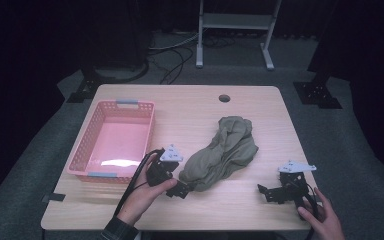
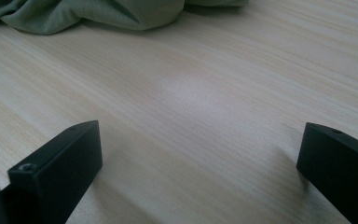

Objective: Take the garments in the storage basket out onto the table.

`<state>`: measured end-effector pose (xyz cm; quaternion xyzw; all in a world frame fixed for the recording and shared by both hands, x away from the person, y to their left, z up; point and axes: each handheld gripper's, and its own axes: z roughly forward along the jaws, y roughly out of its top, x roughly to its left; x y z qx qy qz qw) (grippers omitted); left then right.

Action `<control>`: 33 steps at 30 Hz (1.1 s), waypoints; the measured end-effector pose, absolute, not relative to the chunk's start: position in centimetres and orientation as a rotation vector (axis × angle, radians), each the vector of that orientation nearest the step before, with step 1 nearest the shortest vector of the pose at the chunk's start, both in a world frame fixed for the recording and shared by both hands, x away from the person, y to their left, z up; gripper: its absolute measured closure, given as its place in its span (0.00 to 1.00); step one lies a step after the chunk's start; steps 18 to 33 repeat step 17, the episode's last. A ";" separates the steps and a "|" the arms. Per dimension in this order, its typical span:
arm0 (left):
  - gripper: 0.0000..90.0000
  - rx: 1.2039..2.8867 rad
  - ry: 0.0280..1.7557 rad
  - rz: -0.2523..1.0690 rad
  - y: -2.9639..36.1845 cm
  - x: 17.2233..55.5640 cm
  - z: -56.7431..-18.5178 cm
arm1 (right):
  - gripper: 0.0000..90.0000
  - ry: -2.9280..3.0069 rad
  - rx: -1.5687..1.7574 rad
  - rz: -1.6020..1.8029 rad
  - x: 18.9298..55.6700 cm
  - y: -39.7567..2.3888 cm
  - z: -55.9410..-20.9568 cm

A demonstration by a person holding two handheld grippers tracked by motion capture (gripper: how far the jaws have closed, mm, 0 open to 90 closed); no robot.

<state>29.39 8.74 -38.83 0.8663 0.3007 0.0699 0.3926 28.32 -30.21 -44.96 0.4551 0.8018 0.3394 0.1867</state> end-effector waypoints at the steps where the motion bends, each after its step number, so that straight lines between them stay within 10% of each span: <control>1: 0.00 2.215 0.764 0.171 9.0 29.1 -39.4 | 0.00 2.258 1.281 0.955 28.3 -30.2 -45.0; 33: 0.00 2.318 0.737 0.186 9.2 28.6 -42.4 | 0.00 2.258 1.281 0.955 28.3 -30.2 -45.0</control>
